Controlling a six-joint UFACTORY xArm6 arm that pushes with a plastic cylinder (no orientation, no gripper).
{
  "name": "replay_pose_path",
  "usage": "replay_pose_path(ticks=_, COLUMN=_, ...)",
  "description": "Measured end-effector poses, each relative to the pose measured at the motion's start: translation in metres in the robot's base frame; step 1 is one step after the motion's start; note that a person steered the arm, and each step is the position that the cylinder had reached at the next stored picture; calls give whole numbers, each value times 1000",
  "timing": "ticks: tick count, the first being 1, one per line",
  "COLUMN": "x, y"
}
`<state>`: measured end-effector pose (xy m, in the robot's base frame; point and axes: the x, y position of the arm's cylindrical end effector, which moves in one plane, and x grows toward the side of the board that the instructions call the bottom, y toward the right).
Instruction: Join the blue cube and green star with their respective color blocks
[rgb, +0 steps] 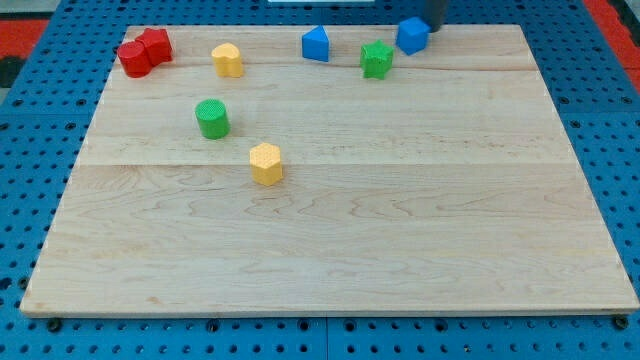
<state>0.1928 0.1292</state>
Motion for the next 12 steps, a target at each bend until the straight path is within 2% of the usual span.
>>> replay_pose_path(ticks=1, x=0, y=-66)
replay_pose_path(ticks=2, x=1, y=-46)
replay_pose_path(ticks=3, x=1, y=0)
replay_pose_path(ticks=4, x=32, y=-2)
replay_pose_path(ticks=6, x=37, y=-64)
replay_pose_path(ticks=7, x=37, y=-63)
replay_pose_path(ticks=9, x=79, y=-63)
replay_pose_path(ticks=12, x=87, y=-67)
